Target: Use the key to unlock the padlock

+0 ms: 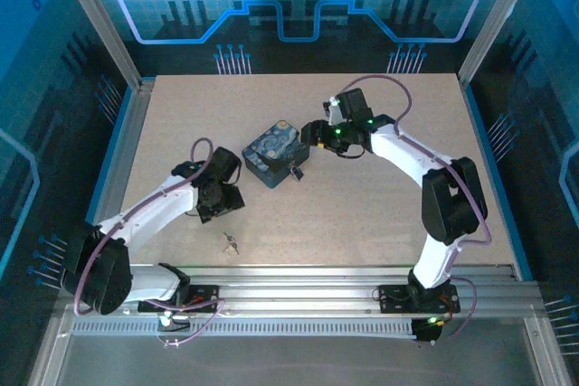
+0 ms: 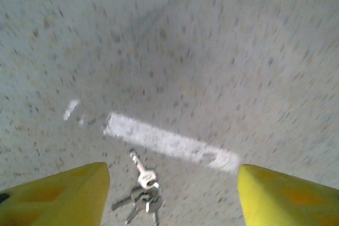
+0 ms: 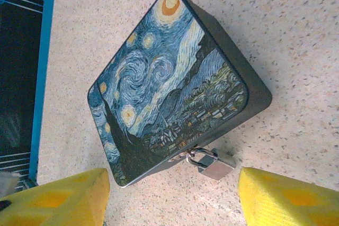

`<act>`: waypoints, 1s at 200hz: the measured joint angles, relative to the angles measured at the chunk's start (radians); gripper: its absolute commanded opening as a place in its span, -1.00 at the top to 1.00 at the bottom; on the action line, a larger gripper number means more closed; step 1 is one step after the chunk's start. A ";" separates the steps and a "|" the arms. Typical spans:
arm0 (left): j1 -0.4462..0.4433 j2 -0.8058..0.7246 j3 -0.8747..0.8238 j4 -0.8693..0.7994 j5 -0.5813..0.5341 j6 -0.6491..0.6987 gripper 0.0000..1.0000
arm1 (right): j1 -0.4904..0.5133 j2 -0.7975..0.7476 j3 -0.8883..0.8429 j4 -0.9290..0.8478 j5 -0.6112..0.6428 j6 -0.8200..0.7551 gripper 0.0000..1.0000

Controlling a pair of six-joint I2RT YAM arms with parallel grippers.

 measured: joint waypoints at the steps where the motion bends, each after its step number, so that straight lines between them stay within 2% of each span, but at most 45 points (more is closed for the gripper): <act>1: -0.002 0.000 0.000 0.000 0.000 -0.001 -0.14 | 0.000 -0.002 0.000 -0.002 0.000 0.000 -0.30; 54: -0.130 0.116 -0.002 0.000 0.000 -0.103 0.24 | -0.016 -0.040 -0.049 -0.032 0.005 -0.016 -0.28; 78: -0.167 0.167 -0.002 -0.005 -0.003 -0.150 0.33 | -0.017 -0.051 -0.076 -0.041 0.006 -0.018 -0.28; 137: -0.191 0.179 -0.016 -0.026 -0.021 -0.215 0.38 | -0.029 -0.064 -0.111 -0.043 0.006 -0.018 -0.27; 200: -0.204 0.206 -0.036 -0.033 -0.026 -0.219 0.44 | -0.031 -0.065 -0.131 -0.040 0.006 -0.018 -0.25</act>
